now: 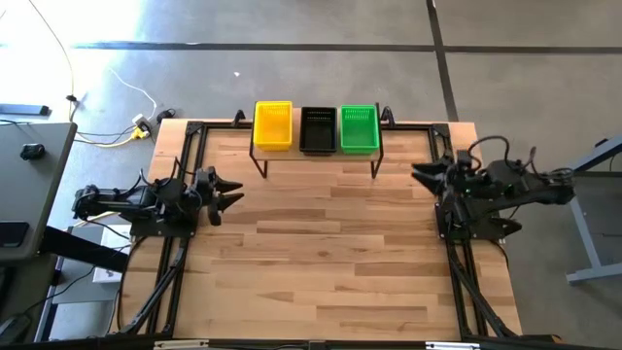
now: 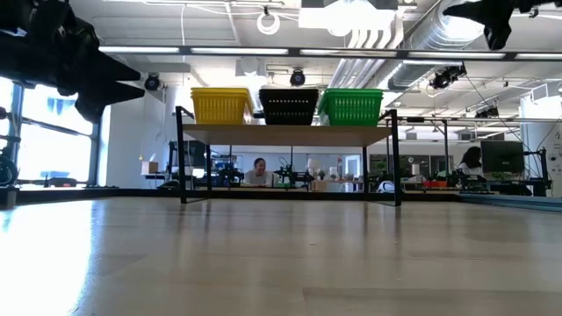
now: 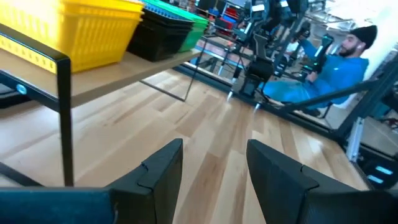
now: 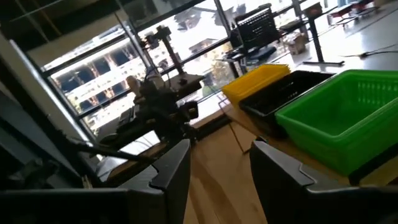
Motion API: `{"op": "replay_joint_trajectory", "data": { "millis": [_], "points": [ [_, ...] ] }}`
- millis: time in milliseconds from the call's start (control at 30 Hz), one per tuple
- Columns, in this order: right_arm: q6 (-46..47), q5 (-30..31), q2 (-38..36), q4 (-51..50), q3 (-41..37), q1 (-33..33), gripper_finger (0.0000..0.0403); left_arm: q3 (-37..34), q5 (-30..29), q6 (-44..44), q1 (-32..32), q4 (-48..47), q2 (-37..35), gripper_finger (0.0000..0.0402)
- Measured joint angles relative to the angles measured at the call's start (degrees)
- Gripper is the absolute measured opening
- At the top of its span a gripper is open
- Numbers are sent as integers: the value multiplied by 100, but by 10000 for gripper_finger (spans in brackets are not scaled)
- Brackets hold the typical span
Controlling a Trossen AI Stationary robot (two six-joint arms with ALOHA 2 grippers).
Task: Stack baskets on shelf by color
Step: Return to Home Position
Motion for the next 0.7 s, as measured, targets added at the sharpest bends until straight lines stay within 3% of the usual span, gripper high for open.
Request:
{"op": "replay_joint_trajectory", "data": {
  "millis": [400,700],
  "points": [
    [-303,-1048,-681,1182,-1711,0,151,-1,-33,397,0,11,0,170],
    [-165,-1345,-1417,1979,-2770,0,151,-1,-15,390,0,12,0,170]
  ]
}}
